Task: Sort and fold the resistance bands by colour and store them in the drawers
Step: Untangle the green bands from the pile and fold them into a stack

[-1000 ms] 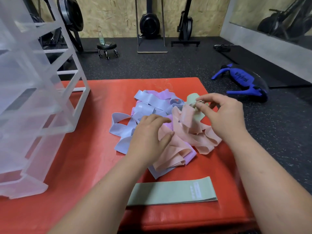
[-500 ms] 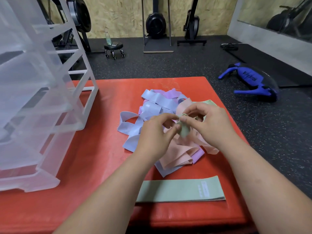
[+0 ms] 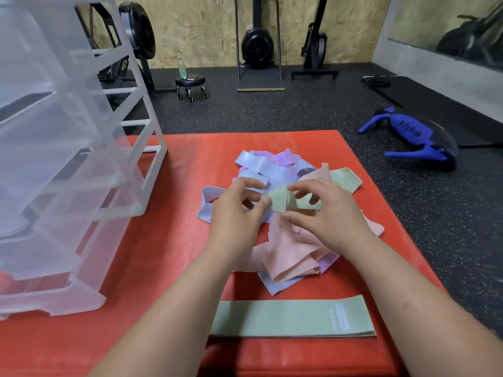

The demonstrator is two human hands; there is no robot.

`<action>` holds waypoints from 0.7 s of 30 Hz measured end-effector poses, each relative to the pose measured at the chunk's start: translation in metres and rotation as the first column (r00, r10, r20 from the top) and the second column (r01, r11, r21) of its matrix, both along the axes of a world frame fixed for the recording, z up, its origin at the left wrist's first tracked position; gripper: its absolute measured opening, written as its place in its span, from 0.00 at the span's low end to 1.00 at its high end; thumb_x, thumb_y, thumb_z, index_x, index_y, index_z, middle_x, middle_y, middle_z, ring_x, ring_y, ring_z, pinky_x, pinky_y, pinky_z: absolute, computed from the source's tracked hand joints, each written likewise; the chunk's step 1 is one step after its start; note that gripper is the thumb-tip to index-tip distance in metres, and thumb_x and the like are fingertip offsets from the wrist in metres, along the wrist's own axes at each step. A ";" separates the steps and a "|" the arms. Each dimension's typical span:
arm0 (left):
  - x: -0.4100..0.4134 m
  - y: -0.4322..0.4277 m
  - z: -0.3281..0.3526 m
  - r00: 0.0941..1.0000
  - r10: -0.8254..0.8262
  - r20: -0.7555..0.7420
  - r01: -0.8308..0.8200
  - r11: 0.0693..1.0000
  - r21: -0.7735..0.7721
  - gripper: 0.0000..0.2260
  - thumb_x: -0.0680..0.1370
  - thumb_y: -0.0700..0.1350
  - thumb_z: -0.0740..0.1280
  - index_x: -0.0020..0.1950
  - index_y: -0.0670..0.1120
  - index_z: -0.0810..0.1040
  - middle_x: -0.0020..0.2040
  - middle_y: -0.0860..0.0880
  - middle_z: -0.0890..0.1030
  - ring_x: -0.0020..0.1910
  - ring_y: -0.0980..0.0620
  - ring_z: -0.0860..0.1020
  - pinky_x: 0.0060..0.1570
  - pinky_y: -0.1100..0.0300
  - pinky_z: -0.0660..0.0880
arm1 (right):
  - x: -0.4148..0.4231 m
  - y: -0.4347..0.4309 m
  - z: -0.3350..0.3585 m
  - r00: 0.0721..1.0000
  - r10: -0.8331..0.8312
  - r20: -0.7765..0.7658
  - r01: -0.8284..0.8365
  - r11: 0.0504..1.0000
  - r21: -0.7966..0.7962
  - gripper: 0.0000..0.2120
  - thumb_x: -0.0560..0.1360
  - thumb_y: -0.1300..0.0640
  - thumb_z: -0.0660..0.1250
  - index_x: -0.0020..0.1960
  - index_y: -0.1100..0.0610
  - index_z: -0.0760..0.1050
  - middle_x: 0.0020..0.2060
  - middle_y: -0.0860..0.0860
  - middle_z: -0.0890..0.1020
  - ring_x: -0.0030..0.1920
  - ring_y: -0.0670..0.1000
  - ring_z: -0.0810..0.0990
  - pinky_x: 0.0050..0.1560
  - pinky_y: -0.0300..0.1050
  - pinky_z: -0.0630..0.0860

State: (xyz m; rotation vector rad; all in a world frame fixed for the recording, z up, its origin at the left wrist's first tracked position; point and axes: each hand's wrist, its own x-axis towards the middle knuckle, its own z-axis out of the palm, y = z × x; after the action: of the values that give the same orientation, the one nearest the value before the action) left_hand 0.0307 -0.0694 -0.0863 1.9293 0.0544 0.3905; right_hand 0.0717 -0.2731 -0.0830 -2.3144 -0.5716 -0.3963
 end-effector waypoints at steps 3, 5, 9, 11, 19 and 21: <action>-0.001 0.004 -0.004 0.999 -0.047 0.010 0.046 0.994 0.103 0.09 0.80 0.47 0.74 0.57 0.58 0.79 0.44 0.57 0.85 0.47 0.58 0.81 0.45 0.69 0.73 | 0.000 0.002 0.000 1.000 0.011 0.023 -0.009 0.997 -0.076 0.25 0.66 0.35 0.76 0.62 0.38 0.80 0.48 0.38 0.79 0.49 0.42 0.74 0.52 0.43 0.75; -0.002 0.010 -0.005 0.996 -0.065 0.057 0.050 0.973 0.226 0.10 0.80 0.45 0.74 0.56 0.57 0.79 0.44 0.59 0.83 0.48 0.58 0.80 0.45 0.69 0.71 | 0.000 0.003 -0.001 1.000 0.010 0.022 -0.008 0.995 -0.098 0.24 0.67 0.34 0.74 0.61 0.38 0.80 0.51 0.39 0.78 0.53 0.45 0.74 0.56 0.45 0.74; -0.003 0.020 -0.003 0.968 -0.218 0.120 0.168 0.928 0.333 0.11 0.78 0.38 0.75 0.54 0.51 0.79 0.43 0.59 0.81 0.45 0.57 0.81 0.47 0.61 0.77 | 0.002 0.007 0.002 0.991 0.101 0.085 -0.089 0.987 -0.137 0.22 0.75 0.40 0.72 0.68 0.39 0.77 0.64 0.40 0.77 0.64 0.50 0.72 0.72 0.42 0.62; -0.004 0.020 0.000 0.965 -0.244 0.099 0.213 0.943 0.255 0.11 0.77 0.37 0.76 0.53 0.50 0.78 0.42 0.55 0.84 0.43 0.54 0.84 0.47 0.56 0.81 | 0.001 0.010 0.002 0.987 0.152 0.055 -0.142 0.979 -0.145 0.21 0.76 0.40 0.68 0.68 0.39 0.77 0.59 0.37 0.80 0.61 0.47 0.73 0.71 0.47 0.67; -0.009 0.019 0.017 0.987 -0.120 0.107 0.141 0.966 -0.219 0.13 0.77 0.37 0.78 0.56 0.43 0.77 0.43 0.48 0.88 0.43 0.51 0.86 0.48 0.58 0.81 | -0.003 0.019 0.010 0.957 -0.018 0.288 0.066 0.985 -0.159 0.06 0.75 0.41 0.72 0.46 0.42 0.80 0.38 0.39 0.79 0.46 0.48 0.75 0.54 0.47 0.63; -0.011 0.018 0.018 0.986 -0.134 0.094 0.156 0.948 -0.277 0.14 0.77 0.37 0.78 0.58 0.42 0.77 0.43 0.50 0.88 0.44 0.53 0.86 0.50 0.59 0.82 | -0.008 0.026 0.011 0.959 -0.041 0.280 0.065 0.995 -0.077 0.07 0.74 0.45 0.75 0.44 0.44 0.78 0.37 0.38 0.77 0.41 0.46 0.74 0.49 0.49 0.66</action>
State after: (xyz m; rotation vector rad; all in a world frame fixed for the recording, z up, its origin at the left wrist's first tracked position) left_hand 0.0200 -0.0514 -0.0679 1.6220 -0.0766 0.3354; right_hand 0.0637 -0.2475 -0.0715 -2.3763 -0.6744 -0.7442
